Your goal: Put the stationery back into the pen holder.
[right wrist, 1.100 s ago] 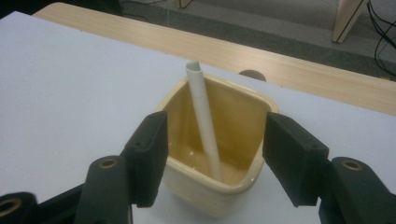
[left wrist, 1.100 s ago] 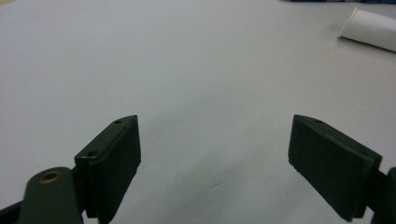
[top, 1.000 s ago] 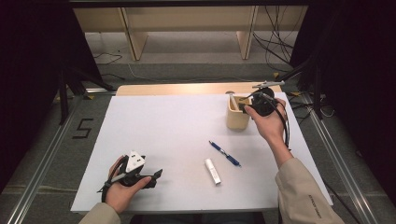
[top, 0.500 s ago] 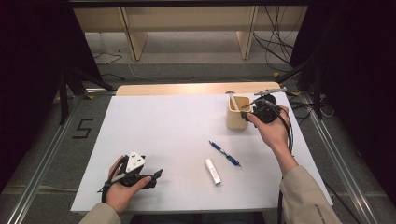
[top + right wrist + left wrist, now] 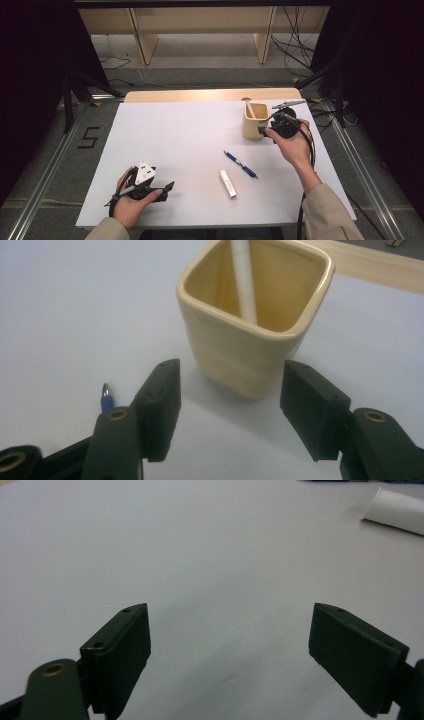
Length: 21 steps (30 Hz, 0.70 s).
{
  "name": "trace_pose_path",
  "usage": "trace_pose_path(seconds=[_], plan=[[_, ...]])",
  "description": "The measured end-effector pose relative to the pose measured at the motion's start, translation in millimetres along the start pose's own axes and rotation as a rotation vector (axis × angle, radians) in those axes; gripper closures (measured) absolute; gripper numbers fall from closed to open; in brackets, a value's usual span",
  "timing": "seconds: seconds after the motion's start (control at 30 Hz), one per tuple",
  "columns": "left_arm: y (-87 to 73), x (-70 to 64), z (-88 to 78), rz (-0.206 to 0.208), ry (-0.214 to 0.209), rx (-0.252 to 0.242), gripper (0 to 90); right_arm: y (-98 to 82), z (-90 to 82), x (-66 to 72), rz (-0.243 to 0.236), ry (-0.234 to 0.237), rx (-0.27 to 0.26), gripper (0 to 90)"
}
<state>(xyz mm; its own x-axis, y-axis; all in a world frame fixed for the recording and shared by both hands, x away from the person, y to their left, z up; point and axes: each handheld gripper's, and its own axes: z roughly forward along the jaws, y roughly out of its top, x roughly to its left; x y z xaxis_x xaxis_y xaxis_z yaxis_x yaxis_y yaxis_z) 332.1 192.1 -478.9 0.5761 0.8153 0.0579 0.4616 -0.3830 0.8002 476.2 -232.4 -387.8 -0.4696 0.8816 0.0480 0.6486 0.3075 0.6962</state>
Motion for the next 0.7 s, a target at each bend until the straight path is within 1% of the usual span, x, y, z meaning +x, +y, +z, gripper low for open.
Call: trace_pose_path(seconds=[0.27, 0.6, 0.7], plan=[[0.1, -0.3, 0.2, 0.0, 0.0, -0.001, 16.8, -6.1, 2.2, 2.0, -0.005, 0.012, 0.026, 42.3], [0.3, -0.8, 0.2, 0.002, 0.0, -0.001, 16.8, -10.5, 3.9, 7.9, -0.015, 0.03, 0.078, 44.3], [0.4, -0.8, 0.1, 0.001, -0.001, -0.001, 16.8, -11.4, 5.3, 9.5, -0.018, 0.039, 0.102, 45.4]])
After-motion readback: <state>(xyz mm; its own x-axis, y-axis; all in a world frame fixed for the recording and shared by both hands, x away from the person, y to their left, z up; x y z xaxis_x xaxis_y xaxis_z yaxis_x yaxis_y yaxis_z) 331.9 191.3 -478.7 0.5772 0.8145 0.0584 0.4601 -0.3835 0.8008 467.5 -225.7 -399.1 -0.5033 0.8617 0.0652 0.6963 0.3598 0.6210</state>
